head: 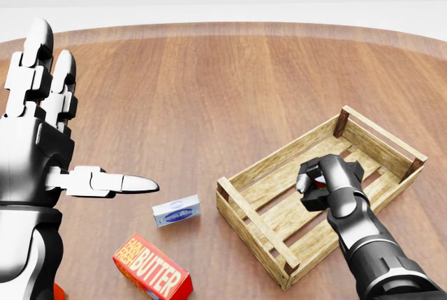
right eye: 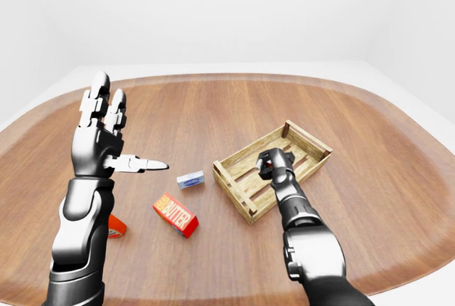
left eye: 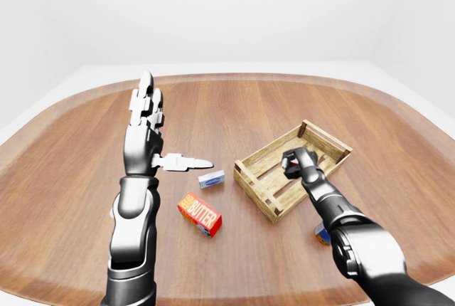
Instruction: Pick up the tomato sauce, and put it in the wooden tray.
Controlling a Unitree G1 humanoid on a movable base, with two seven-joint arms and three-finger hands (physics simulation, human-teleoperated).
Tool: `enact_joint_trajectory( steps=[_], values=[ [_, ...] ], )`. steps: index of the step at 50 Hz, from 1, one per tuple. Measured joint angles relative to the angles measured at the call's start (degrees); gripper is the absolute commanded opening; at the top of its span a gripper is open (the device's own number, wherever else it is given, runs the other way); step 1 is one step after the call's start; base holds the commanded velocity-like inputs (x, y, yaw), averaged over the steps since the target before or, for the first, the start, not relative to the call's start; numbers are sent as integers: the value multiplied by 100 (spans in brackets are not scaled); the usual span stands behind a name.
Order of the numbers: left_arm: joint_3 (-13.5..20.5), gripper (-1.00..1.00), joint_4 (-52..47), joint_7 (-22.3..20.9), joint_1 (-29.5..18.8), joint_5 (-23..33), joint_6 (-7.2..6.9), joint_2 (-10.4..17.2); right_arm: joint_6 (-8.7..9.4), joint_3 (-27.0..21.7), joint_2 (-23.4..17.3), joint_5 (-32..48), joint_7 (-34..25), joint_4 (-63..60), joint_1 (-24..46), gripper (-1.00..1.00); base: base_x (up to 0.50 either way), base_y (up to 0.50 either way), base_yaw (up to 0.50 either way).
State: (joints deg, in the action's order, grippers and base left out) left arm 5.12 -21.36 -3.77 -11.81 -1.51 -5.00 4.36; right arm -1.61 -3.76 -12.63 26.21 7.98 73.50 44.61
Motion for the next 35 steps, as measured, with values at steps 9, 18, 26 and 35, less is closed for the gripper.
enact_joint_trajectory(
  steps=[9, 18, 26, 35],
  values=[
    [-7, 100, 13, 1, -1, 0, 0, -5, -28, -71, 0, -28, 113, 244, 16, -100, 0, 0, 0],
    [-4, 100, 13, 1, -7, -7, 0, -5, -47, -135, 8, -29, 180, 370, -11, -100, 0, 0, 0],
    [-8, 100, -9, 0, 0, -9, 0, -4, -68, -178, 3, -6, 232, 429, -57, -100, 0, 0, 0],
    [-5, 100, -37, -3, 7, -11, 0, -4, -92, -205, 21, 24, 272, 465, -109, -100, 0, 0, 0]
  ],
)
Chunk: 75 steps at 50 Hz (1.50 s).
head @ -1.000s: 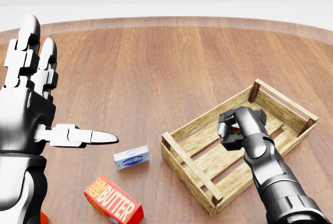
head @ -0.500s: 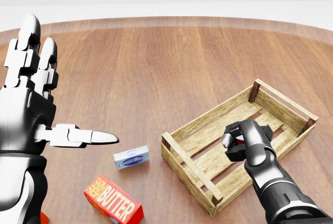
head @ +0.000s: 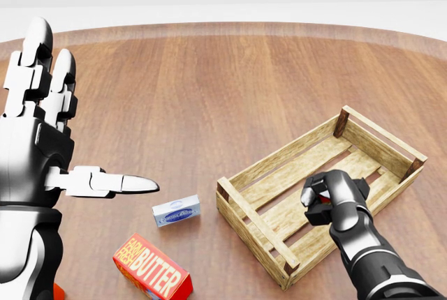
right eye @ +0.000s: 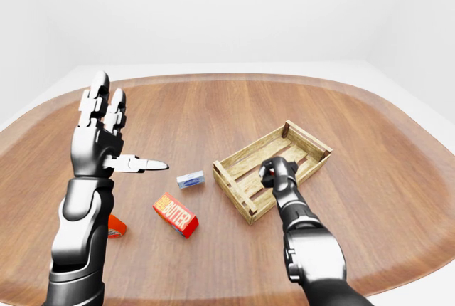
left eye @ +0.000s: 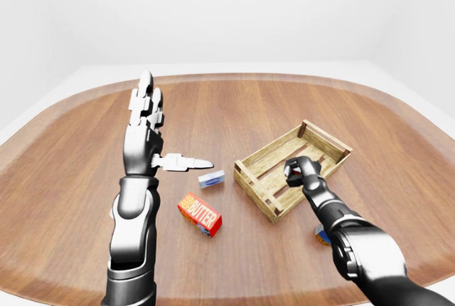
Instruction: Pick up the tomato sauce, and put it in the wooden tray.
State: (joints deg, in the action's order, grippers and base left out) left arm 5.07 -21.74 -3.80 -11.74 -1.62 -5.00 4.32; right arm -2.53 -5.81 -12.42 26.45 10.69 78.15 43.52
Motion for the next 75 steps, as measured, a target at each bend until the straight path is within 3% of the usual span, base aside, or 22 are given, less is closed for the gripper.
enact_joint_trajectory(
  steps=[19, 21, 22, 25, 27, 29, 30, 34, 55, 75],
  values=[
    [0, 100, -11, -3, -10, -1, 0, 2, -90, -38, 25, 19, 34, 28, -71, -100, 0, 0, 0],
    [-1, 100, -15, -2, -10, 0, 0, 1, -91, -40, 25, 26, 42, 26, -76, -84, 0, 0, 0],
    [-2, 100, -16, -1, -10, 1, 0, 1, -90, -40, 26, 28, 44, 25, -78, -61, 0, 0, 0],
    [-5, 100, -12, -1, -11, 3, 0, -1, -80, -36, 26, 39, 56, 12, -81, -44, 0, 0, 0],
    [-7, 100, -9, -1, -11, 4, 0, -1, -73, -37, 21, 54, 71, 2, -81, -5, 0, 0, 0],
    [-8, 100, -10, -1, -9, 5, 0, -3, -68, -38, 15, 66, 83, -11, -78, 11, 0, 0, 0],
    [-9, 100, -9, -1, -8, 6, 0, -3, -66, -38, 13, 69, 86, -15, -77, 42, 0, 0, 0],
    [-15, 100, -4, -2, -3, 9, 0, -7, -66, -36, 13, 70, 92, -19, -77, 100, 0, 0, 0],
    [-14, 100, 25, -2, -7, 7, 0, -9, -87, -43, -15, 23, 46, -43, -14, 100, 0, 0, 0],
    [-9, 100, -25, 1, -11, 4, 0, -5, -247, 19, -214, -284, -192, -314, 442, 100, 0, 0, 0]
  ],
)
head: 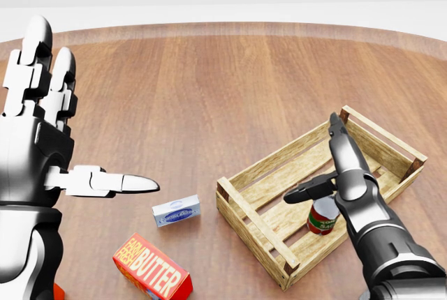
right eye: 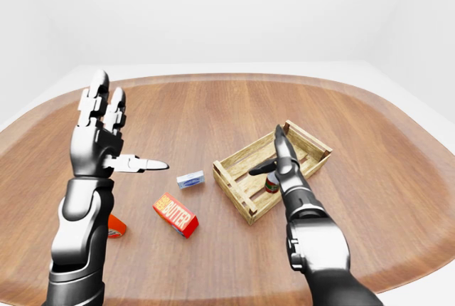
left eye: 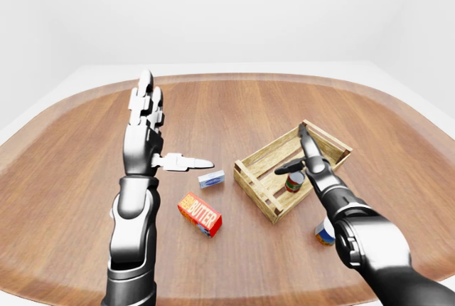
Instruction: Pick up the tomato sauce, and put it in the wooden tray.
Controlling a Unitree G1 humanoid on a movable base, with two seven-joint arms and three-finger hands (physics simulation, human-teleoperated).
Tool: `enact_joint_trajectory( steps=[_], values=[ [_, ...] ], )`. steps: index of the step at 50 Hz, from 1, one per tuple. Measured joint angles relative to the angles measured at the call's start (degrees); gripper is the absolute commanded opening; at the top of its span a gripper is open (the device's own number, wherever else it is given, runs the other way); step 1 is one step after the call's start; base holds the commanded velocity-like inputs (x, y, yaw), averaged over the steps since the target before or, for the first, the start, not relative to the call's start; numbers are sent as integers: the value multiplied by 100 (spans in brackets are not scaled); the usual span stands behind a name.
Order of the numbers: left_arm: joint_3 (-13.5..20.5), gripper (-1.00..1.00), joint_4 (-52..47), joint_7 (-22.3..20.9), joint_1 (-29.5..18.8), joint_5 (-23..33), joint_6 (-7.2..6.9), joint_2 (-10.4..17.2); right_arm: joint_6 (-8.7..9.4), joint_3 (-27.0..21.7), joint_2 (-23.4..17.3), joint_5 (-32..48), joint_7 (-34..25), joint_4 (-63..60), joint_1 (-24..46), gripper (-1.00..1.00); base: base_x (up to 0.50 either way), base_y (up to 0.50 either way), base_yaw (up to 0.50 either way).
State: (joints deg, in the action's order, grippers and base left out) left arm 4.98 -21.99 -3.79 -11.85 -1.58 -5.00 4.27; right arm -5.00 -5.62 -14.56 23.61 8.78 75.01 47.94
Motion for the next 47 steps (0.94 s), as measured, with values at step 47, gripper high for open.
enact_joint_trajectory(
  steps=[47],
  values=[
    [138, 100, -1372, 4, -206, -231, 0, 107, 1000, -608, -335, -774, -2448, -9519, -1698, 100, 0, 0, 0]
  ],
)
